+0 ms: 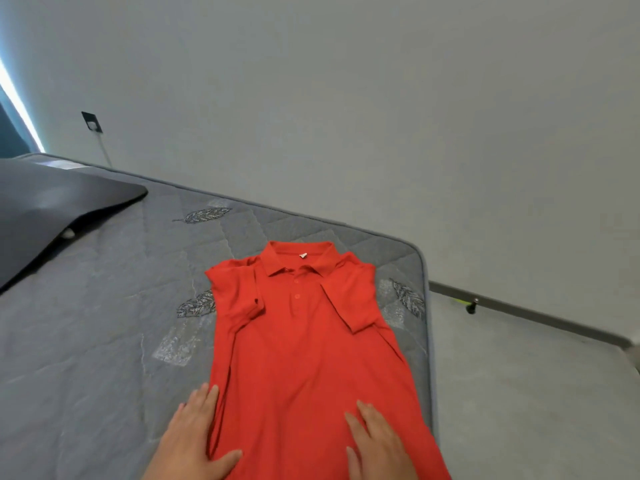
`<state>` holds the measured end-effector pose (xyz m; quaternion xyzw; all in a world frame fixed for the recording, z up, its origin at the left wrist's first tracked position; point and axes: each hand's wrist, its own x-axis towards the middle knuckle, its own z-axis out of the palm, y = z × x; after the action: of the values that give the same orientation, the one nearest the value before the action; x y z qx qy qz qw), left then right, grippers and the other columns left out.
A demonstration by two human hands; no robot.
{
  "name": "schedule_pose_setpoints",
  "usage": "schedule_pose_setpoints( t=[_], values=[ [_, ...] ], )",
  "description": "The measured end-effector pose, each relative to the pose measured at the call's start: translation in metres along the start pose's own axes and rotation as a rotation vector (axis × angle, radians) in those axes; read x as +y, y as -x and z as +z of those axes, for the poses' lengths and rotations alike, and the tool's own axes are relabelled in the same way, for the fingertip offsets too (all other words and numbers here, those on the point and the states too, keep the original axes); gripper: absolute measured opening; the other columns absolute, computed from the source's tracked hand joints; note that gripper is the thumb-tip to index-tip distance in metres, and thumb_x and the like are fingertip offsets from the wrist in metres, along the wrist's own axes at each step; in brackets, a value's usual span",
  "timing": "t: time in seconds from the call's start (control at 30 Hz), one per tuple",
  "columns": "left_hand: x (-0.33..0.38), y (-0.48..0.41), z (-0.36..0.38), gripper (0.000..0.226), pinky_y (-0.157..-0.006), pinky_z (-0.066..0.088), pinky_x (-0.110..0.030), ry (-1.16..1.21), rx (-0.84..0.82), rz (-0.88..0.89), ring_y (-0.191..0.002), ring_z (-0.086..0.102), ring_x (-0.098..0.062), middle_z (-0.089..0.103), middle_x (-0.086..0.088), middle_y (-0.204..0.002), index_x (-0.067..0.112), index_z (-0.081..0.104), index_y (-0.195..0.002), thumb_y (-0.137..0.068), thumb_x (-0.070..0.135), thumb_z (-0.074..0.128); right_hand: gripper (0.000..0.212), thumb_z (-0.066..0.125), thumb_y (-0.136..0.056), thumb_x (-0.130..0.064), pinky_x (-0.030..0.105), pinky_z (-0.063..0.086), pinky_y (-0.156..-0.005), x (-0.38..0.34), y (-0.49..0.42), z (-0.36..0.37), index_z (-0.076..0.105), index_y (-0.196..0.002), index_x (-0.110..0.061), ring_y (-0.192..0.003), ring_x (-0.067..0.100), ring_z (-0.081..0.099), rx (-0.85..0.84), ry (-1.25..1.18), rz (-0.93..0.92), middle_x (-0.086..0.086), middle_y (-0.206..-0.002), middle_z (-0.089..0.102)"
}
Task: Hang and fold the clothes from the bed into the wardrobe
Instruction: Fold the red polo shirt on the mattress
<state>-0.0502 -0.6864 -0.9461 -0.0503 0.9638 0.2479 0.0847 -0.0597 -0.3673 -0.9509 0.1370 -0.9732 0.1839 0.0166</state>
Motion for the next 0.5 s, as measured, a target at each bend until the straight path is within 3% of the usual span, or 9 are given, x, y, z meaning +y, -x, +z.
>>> schedule_pose_setpoints(
  t=[0.07,0.1,0.17,0.27,0.33,0.4,0.47,0.5],
  values=[
    [0.004,0.036,-0.004,0.137,-0.116,0.003,-0.025,-0.024,-0.072,-0.040,-0.148,0.005,-0.014,0.003,-0.003,-0.161,0.010,-0.002,-0.152,-0.046,0.081,0.047,0.051,0.048,-0.068,-0.043,0.027,0.016,-0.115,0.018,0.035,-0.015,0.061,-0.115,-0.026,-0.105,0.025,0.065,0.065,0.100,0.067,0.009,-0.119,0.067],
    [0.006,0.055,-0.005,0.136,-0.117,0.008,-0.025,-0.043,-0.081,-0.057,-0.148,0.011,-0.015,0.006,-0.003,-0.161,0.012,0.001,-0.153,-0.046,0.081,0.049,0.047,0.047,-0.077,-0.043,0.032,0.014,-0.115,0.025,0.053,-0.021,0.065,-0.115,-0.022,-0.111,0.027,0.058,0.102,0.111,0.126,0.014,-0.120,0.066],
    [0.010,0.085,-0.007,0.130,-0.114,0.024,-0.027,-0.034,-0.076,-0.132,-0.142,0.031,-0.018,0.029,-0.006,-0.155,0.012,0.018,-0.153,-0.049,0.071,0.068,0.050,0.050,-0.087,-0.046,0.042,0.028,-0.109,0.035,0.081,-0.035,0.064,-0.123,-0.014,-0.118,0.031,0.051,0.116,0.038,0.386,0.020,-0.127,0.060],
    [0.009,0.108,-0.006,0.097,-0.099,0.044,-0.029,0.156,-0.109,-0.356,-0.115,0.058,-0.021,0.059,-0.010,-0.127,0.007,0.046,-0.136,-0.054,0.040,0.085,0.062,0.056,-0.091,-0.045,0.039,0.039,-0.105,0.040,0.096,-0.051,0.046,-0.139,-0.005,-0.126,0.035,0.050,-0.057,-0.269,0.837,0.022,-0.136,0.052],
    [0.008,0.113,-0.012,0.076,-0.080,0.051,-0.030,0.330,-0.200,-0.482,-0.093,0.067,-0.025,0.070,-0.010,-0.098,0.002,0.062,-0.115,-0.045,0.025,0.080,0.063,0.063,-0.077,-0.055,0.037,0.044,-0.101,0.045,0.106,-0.051,0.067,-0.113,-0.004,-0.115,0.031,0.061,-0.194,-0.641,0.936,0.020,-0.122,0.065],
    [0.014,0.114,-0.023,0.059,-0.072,0.048,-0.032,0.477,-0.211,-0.560,-0.086,0.066,-0.032,0.070,-0.016,-0.083,-0.010,0.069,-0.097,-0.041,0.009,0.068,0.063,0.077,-0.040,-0.051,0.036,0.051,-0.094,0.069,0.121,-0.038,0.077,-0.084,-0.006,-0.094,0.026,0.070,-0.282,-0.820,0.919,0.013,-0.096,0.075],
    [0.025,0.120,-0.038,0.041,-0.079,0.045,-0.037,0.598,-0.174,-0.588,-0.087,0.060,-0.033,0.067,-0.028,-0.092,-0.019,0.067,-0.087,-0.049,-0.004,0.069,0.077,0.093,-0.028,-0.037,0.029,0.052,-0.083,0.081,0.134,-0.044,0.076,-0.093,0.001,-0.086,0.022,0.073,-0.313,-0.940,0.841,0.010,-0.090,0.076],
    [0.033,0.125,-0.052,0.037,-0.082,0.041,-0.036,0.641,-0.150,-0.584,-0.091,0.058,-0.032,0.065,-0.033,-0.102,-0.021,0.066,-0.090,-0.056,-0.010,0.071,0.088,0.097,-0.023,-0.043,0.027,0.051,-0.081,0.079,0.139,-0.057,0.075,-0.096,0.002,-0.087,0.022,0.073,-0.295,-0.987,0.809,0.010,-0.092,0.076]
  ],
)
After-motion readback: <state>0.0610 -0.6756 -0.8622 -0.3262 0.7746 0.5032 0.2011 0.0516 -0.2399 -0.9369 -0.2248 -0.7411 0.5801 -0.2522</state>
